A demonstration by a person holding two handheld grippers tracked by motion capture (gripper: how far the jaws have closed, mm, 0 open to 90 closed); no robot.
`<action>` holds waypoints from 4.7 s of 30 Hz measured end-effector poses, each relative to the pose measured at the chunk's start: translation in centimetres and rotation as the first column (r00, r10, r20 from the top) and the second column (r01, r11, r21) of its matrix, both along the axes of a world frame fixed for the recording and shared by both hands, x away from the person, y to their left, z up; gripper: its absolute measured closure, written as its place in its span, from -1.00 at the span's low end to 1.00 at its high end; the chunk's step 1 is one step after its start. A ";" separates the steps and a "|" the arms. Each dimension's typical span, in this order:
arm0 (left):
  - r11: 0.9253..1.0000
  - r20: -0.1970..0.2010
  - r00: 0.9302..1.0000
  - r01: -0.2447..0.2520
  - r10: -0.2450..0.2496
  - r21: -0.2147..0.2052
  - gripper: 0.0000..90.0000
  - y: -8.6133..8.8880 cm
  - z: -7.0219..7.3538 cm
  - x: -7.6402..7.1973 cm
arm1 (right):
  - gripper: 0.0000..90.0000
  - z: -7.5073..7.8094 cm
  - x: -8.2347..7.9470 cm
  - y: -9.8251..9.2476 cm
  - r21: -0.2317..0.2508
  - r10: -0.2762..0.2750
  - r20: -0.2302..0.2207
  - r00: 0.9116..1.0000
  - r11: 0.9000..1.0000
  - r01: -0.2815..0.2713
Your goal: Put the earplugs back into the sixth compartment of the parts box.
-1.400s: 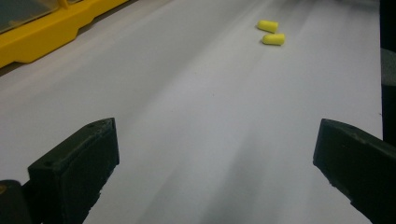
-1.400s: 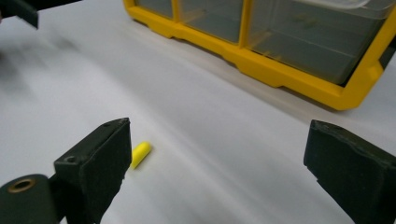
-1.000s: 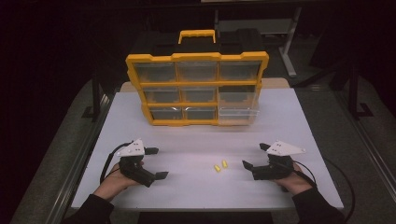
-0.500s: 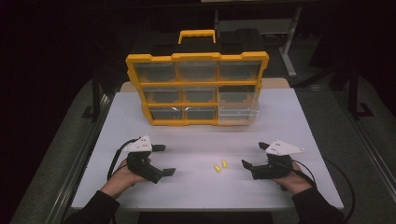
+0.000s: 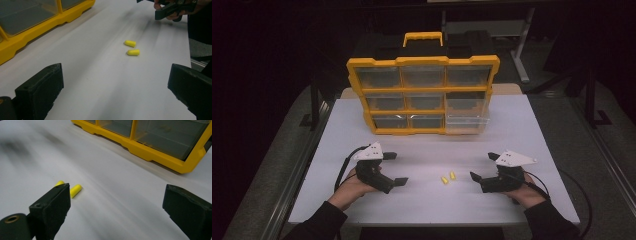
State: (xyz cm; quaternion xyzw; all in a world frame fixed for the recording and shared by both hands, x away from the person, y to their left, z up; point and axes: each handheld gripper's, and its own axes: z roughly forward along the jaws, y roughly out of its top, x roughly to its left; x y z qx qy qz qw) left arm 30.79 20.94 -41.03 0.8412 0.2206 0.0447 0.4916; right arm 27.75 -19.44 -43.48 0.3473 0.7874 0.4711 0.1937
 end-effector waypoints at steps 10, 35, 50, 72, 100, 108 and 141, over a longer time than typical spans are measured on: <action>1.000 -0.004 1.000 0.011 -0.011 -0.010 -1.00 -1.5 -0.1 0.4 | -0.84 0.0 0.0 0.0 0.003 0.001 0.001 1.000 1.000 -0.001; 0.999 -0.009 0.999 0.046 -0.046 -0.019 -1.00 -5.2 -0.4 1.2 | -0.84 0.1 0.0 0.0 0.012 0.006 0.001 1.000 1.000 -0.006; 0.997 -0.017 0.997 0.073 -0.074 -0.028 -1.00 -7.7 -0.9 1.5 | -0.84 0.1 0.0 0.0 0.012 0.009 0.000 1.000 1.000 -0.009; 0.996 -0.046 0.996 0.083 -0.081 0.031 -0.76 -11.5 -2.6 1.5 | -0.84 0.2 -0.1 0.0 0.016 0.012 -0.001 1.000 1.000 -0.012; 0.983 -0.040 0.996 0.083 -0.077 0.163 0.18 -12.7 -4.1 0.4 | -0.84 0.2 -0.1 0.1 0.015 0.021 -0.002 1.000 1.000 -0.021; 0.977 -0.016 0.996 0.085 -0.084 0.197 0.38 -12.9 -4.3 0.2 | -0.84 0.2 -0.1 0.1 0.016 0.021 -0.001 1.000 1.000 -0.021; 0.985 -0.037 0.995 0.096 -0.091 0.144 0.69 -11.0 -2.7 1.5 | -0.84 0.2 -0.1 0.0 0.018 0.024 0.000 1.000 1.000 -0.024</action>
